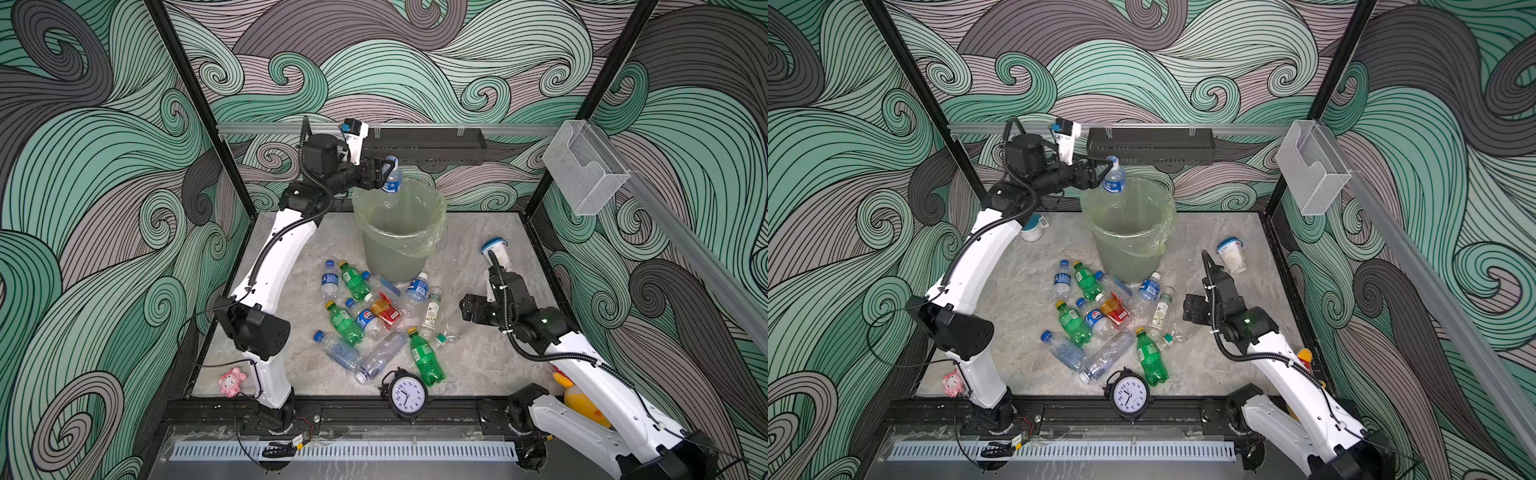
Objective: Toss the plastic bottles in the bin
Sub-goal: 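Lift the bottle over the bin and open the left gripper, then withdraw the left gripper while the right gripper grasps the clear square bottle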
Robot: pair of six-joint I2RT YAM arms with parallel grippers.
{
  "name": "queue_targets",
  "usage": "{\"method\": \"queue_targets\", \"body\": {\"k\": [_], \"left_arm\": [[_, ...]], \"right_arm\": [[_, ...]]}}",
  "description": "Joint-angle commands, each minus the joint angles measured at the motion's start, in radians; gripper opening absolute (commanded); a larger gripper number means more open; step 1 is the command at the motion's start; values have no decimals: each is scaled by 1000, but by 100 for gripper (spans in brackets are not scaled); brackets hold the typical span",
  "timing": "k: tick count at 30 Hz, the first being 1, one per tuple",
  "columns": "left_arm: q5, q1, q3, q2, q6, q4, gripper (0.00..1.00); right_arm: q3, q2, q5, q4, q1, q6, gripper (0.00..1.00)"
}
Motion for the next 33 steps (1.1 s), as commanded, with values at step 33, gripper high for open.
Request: {"method": "queue_targets", "body": {"k": [33], "left_arm": [[-435,15,-1152,-915,82,-178,88]], "right_arm": [[-89,304,-42,113,15,223,94]]}}
